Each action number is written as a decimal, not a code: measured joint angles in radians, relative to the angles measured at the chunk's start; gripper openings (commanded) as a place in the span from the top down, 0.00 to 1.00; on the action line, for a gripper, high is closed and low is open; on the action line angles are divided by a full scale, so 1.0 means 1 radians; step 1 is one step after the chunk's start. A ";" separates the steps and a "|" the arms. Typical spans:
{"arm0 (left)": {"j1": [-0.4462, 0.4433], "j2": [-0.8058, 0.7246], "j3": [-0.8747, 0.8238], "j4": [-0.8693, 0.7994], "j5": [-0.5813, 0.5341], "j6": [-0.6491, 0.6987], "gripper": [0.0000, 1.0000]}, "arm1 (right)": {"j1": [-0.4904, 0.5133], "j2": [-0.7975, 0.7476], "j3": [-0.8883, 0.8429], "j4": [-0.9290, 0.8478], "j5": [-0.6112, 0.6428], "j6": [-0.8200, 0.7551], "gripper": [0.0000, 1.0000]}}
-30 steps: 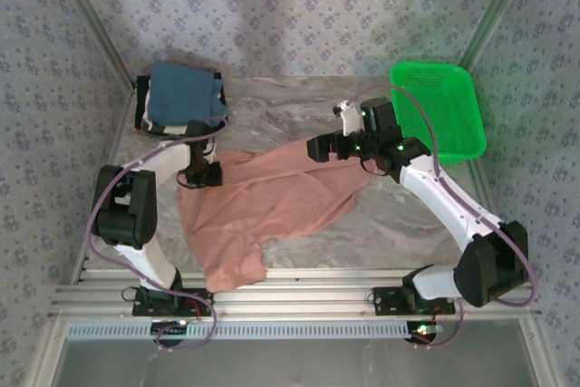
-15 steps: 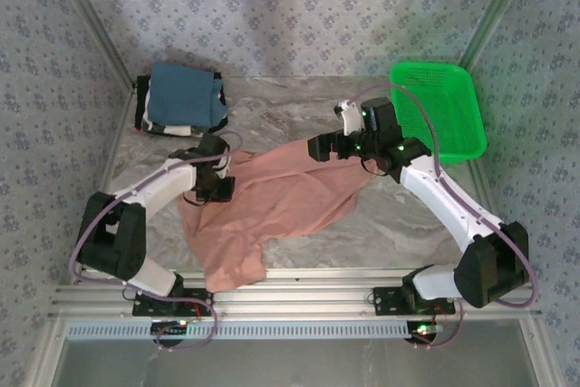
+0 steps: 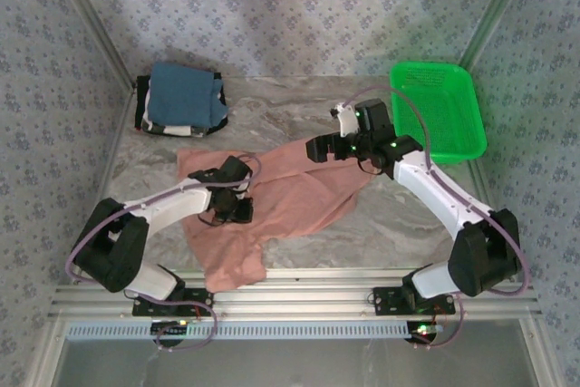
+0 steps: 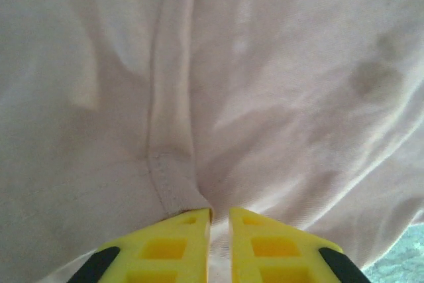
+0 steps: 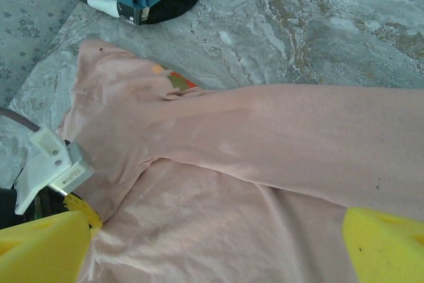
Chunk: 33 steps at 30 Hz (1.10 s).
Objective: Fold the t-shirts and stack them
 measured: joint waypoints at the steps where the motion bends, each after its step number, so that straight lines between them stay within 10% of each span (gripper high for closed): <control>1: -0.007 0.000 -0.005 0.008 0.003 -0.017 0.85 | 0.000 0.002 0.000 -0.001 0.002 0.000 0.01; 7: -0.033 -0.010 -0.010 0.066 0.041 -0.096 0.81 | 0.000 0.007 0.000 -0.011 0.015 0.000 0.01; 14: -0.017 -0.242 -0.047 0.095 0.012 -0.224 0.41 | 0.000 0.009 0.000 -0.047 0.027 0.000 0.01; 22: 0.230 -0.460 -0.116 0.039 -0.040 -0.376 0.39 | -0.010 0.038 -0.008 -0.255 0.013 0.039 0.04; 33: 0.230 -0.682 -0.254 -0.252 0.029 -0.542 0.44 | -0.102 0.028 -0.189 -0.526 -0.021 0.180 0.15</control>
